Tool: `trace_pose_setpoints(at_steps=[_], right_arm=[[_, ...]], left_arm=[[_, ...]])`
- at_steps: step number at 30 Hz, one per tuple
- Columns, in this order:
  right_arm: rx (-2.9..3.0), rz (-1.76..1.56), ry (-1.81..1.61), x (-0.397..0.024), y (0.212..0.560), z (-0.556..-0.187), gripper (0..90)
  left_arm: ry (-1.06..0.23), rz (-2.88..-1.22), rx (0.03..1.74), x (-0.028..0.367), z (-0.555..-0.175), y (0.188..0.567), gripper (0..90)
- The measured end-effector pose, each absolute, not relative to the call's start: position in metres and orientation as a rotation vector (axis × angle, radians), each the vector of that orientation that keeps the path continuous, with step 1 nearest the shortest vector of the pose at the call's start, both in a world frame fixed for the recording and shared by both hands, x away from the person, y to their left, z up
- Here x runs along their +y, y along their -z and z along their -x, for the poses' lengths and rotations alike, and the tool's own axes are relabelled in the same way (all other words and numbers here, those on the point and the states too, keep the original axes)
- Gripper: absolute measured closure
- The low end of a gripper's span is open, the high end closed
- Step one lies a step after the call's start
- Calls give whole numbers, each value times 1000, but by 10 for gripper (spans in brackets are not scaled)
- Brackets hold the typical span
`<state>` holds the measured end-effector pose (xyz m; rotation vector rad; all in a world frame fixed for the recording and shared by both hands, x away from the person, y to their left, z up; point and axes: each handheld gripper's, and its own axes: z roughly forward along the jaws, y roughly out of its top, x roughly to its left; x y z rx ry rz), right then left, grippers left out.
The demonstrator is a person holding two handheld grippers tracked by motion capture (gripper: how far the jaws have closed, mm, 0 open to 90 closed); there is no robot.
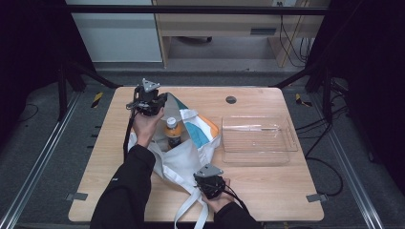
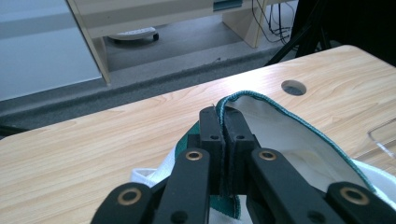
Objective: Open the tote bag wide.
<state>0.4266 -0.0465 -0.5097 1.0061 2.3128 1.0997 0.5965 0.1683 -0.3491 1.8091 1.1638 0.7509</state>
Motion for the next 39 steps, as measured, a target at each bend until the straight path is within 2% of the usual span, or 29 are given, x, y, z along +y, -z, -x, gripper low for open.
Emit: trace_pose_setpoints(at_steps=[12,19,25,31,39], right_arm=[[2315,-1009,-1098,-47,510,-427,900],[2314,-1006,-1099,-46,510,-427,900],[2314,-1004,-1100,-47,510,-427,900],[2314,-1005,-1099,-46,510,-426,900],[2315,-1006,-1103,-47,510,-427,900]], left_arm=[[-707,-1828,1240,177,-610,372,877],[-711,-1839,1206,179,-607,370,868],[-728,-1844,1125,185,-592,360,733],[-750,-1866,1054,198,-570,350,645],[-763,-1867,1030,220,-548,354,616]])
